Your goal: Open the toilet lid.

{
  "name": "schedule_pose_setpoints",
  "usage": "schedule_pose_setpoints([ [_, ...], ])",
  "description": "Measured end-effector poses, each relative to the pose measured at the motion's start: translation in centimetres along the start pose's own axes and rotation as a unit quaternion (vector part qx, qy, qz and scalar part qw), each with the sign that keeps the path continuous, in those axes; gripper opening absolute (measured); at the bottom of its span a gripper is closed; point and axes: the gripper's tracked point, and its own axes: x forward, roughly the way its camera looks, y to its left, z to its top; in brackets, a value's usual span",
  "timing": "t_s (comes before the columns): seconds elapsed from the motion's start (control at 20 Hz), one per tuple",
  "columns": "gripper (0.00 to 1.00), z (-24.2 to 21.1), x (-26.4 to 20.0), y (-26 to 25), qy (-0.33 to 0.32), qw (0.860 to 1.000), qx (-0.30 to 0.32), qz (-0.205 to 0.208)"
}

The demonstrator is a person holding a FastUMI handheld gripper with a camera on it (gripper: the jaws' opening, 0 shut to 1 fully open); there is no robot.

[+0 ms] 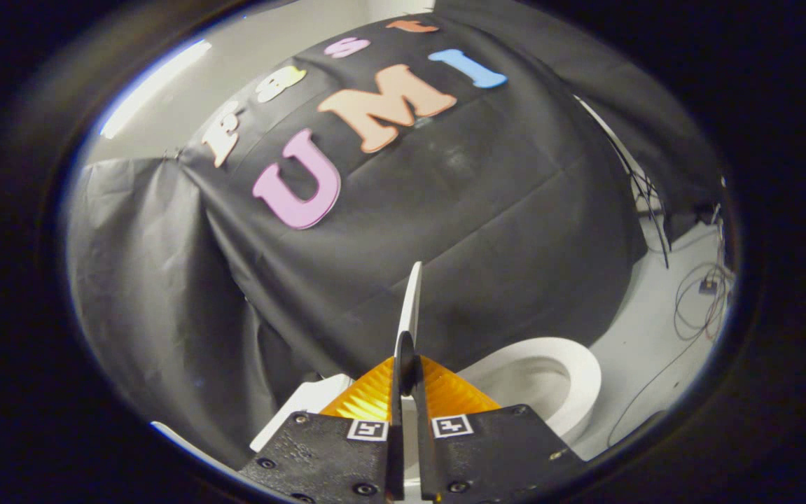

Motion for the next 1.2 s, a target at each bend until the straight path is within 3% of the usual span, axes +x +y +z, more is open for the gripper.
schedule_pose_setpoints([
  [0.25,0.10,-0.1,0.3,5.1,0.017,0.997,-0.076,0.013],
  [0.75,0.12,-2.6,1.8,15.7,0.027,0.979,-0.181,0.092],
  [1.2,0.13,-7.2,3.7,23.4,0.066,0.957,-0.217,0.180],
])
